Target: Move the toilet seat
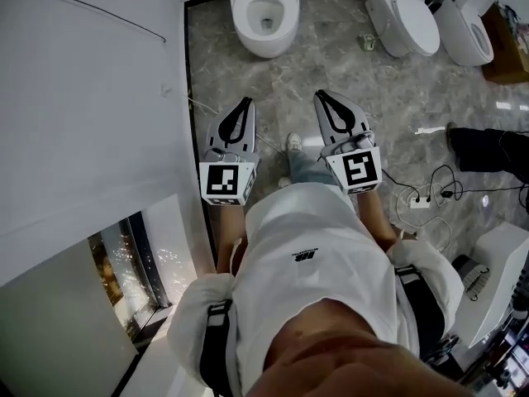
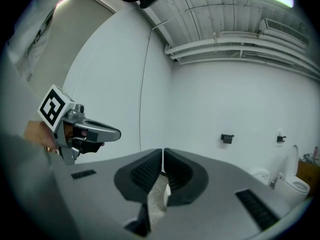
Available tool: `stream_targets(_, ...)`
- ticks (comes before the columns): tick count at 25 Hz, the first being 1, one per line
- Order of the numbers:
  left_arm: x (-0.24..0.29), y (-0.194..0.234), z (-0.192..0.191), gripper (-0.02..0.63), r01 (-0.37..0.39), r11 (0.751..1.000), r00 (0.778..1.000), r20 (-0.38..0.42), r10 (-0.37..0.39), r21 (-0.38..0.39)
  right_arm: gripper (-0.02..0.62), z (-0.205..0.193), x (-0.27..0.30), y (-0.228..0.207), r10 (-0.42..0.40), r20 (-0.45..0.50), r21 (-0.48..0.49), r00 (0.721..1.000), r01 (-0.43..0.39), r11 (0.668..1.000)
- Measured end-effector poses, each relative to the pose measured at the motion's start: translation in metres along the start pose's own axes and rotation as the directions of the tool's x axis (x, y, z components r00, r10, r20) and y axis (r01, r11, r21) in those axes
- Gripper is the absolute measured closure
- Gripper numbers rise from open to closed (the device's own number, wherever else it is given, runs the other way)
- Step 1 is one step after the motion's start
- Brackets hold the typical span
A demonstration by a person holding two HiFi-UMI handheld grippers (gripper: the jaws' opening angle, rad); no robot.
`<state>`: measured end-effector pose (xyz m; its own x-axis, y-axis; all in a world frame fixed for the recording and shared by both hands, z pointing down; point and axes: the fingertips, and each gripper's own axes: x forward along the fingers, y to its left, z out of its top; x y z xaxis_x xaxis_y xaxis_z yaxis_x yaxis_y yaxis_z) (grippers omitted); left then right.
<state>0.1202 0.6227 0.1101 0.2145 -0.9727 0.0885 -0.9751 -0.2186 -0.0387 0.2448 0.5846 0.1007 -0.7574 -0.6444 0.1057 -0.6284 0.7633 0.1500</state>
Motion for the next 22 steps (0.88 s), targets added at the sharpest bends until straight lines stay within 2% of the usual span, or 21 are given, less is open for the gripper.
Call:
stream_targets(12,0.081,0.035,0.007,0.569,-0.056,0.998,0.998,-0.014,0.056,-0.003,0.561,0.002,0.072,-0.063,0.045,0.012,0.0,0.999,-0.045,0.999)
stream_targets(22,0.133,0.045,0.017,0.569,-0.105,0.994,0.994,-0.014,0.105,0.003,0.561,0.0,0.111,-0.111,0.099,0.028,-0.003,0.995,-0.099,0.995)
